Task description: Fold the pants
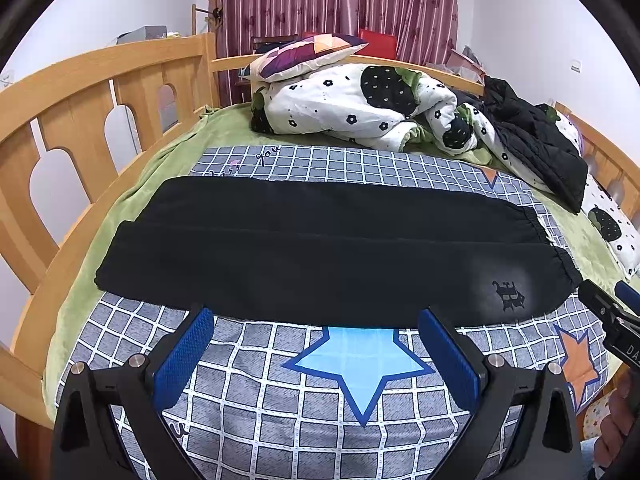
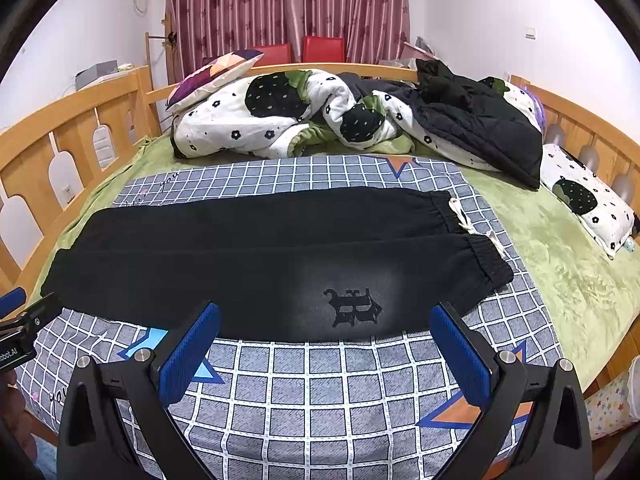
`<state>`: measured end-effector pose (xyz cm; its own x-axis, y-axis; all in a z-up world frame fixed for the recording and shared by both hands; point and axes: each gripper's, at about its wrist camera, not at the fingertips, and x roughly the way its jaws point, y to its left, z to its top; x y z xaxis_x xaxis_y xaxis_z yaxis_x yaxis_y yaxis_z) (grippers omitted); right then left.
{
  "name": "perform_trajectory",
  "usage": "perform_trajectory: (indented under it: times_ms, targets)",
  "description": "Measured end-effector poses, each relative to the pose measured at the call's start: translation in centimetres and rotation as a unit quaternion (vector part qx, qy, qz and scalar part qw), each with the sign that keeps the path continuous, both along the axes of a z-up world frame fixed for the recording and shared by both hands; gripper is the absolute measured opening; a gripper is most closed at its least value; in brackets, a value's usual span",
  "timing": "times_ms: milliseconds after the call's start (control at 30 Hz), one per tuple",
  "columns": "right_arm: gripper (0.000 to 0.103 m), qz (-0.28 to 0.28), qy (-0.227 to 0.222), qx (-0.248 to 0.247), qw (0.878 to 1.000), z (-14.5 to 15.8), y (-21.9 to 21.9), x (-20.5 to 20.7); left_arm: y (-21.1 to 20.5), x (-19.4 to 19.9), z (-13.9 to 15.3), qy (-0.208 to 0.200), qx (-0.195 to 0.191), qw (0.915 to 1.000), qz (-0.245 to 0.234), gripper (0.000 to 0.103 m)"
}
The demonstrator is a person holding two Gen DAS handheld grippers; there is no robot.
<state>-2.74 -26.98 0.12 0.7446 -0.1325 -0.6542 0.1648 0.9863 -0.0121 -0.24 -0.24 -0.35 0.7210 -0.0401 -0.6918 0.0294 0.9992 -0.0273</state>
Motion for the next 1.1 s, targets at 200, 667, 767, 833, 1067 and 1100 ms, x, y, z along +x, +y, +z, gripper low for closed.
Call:
perform_trajectory:
  times_ms: [200,667,767,833,1067,1100]
  targets:
    - [0.102,0.0,0.0,0.001,1.0,0.03,-0.01,-0.05,0.06,-0.01,-0.02,0.001,-0.001,1.0,0.0,0.103]
    - [0.102,0.0,0.0,0.0,1.0,0.07,0.05,-0.09,0.08,0.06,0.03,0.0,0.0,1.0,0.0,0.103]
    - [0.102,0.0,0.0,0.0,1.0,0.07,0.05,-0.1,0.11,0.07,0.04,0.0,-0.001,1.0,0.001,0.103]
    - [0.102,0.001,0.0,0.001,1.0,0.08,0.04,-0.1,0.07,0.07,0.04,0.001,-0.001,1.0,0.0,0.103]
    - [0.102,0.001,-0.002,-0.001,1.0,0.27,0.12,-0.16,0.08,0.06,0.01,0.0,-0.001,1.0,0.0,0.103]
    - [0.102,0.001,-0.001,-0.001,1.0,0.28,0.13,-0.15,0.11,0.07,0.03,0.0,-0.002,1.0,0.0,0.103]
